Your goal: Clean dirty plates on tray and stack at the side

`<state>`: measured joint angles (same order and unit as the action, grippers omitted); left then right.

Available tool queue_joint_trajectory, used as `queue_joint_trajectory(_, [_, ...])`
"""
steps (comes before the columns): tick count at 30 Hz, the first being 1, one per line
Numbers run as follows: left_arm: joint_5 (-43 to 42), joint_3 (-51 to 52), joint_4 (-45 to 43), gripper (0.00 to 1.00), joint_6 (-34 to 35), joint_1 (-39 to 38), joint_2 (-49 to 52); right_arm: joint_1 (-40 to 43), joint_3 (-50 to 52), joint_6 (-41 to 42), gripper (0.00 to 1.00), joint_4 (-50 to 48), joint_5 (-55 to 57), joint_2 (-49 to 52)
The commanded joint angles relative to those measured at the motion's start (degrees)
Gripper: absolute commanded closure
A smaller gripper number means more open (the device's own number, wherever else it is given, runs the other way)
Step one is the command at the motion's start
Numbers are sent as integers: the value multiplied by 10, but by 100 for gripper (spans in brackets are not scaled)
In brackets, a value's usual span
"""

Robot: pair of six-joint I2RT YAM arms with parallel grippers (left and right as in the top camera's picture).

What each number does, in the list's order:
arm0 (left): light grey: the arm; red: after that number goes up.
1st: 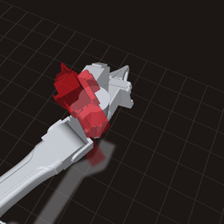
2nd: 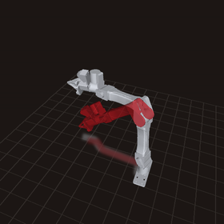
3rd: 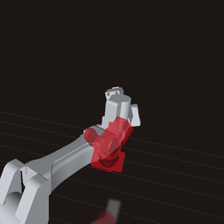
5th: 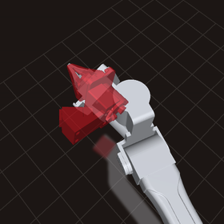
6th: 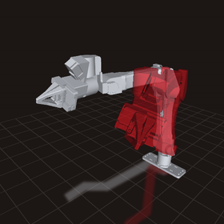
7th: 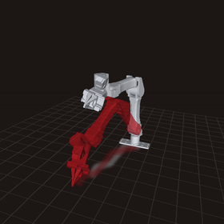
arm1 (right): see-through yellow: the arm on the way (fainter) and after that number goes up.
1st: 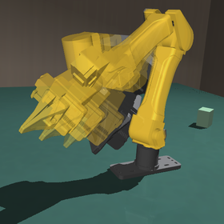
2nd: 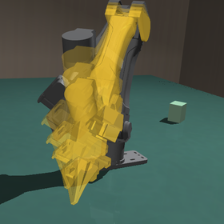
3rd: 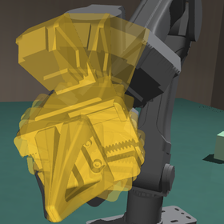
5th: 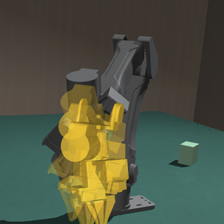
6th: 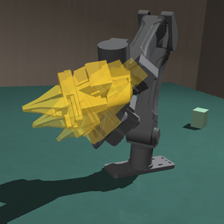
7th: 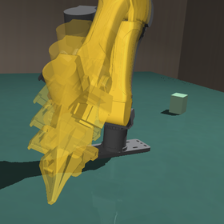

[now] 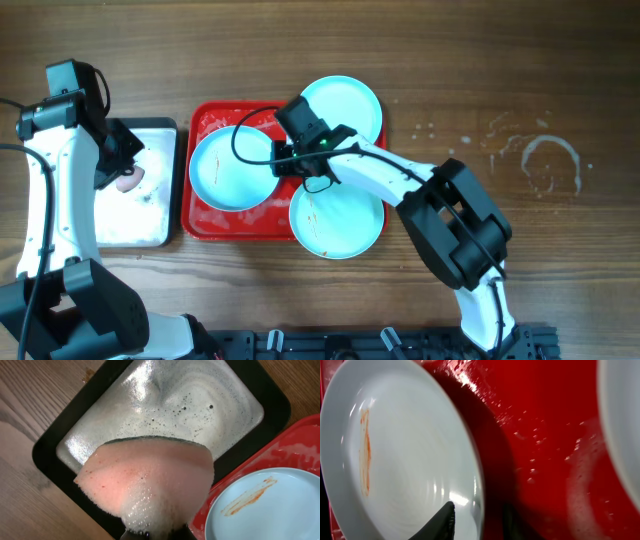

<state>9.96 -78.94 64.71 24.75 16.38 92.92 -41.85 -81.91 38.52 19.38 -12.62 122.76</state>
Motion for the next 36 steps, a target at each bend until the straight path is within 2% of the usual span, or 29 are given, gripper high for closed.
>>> queue_joint_trajectory(1, [-8, -10, -3, 96, -6, -5, -9, -14, -5, 21, 70, -5, 14, 26])
queue_joint_trajectory(4, [-23, -10, -4, 96, -21, -5, -9, -14, -5, 22, 74, -16, 4, 45])
queue_joint_trajectory(6, [-23, -10, -4, 96, -21, -5, -9, -14, -5, 25, 82, -18, 0, 49])
queue_joint_trajectory(8, [-25, -10, -4, 96, -21, -5, -9, -14, -5, 26, 96, -18, -1, 49])
queue_joint_trajectory(14, [-55, -10, -6, 96, -65, -13, -9, -11, -5, 24, 96, -3, -11, 49])
queue_joint_trajectory(21, [-57, -10, -27, 96, -70, -20, -9, -4, -5, 19, 96, 0, -30, 49])
queue_joint_trajectory(26, [-168, -8, -81, 96, -148, -54, -9, -3, -7, 4, 96, -2, -29, 45])
queue_joint_trajectory(32, [-157, 18, -144, 96, -146, -153, 34, -3, -7, -6, 96, 4, -27, 43])
queue_joint_trajectory(36, [-63, 33, -144, 96, -73, -193, 110, 3, -7, -5, 96, 10, -23, 43])
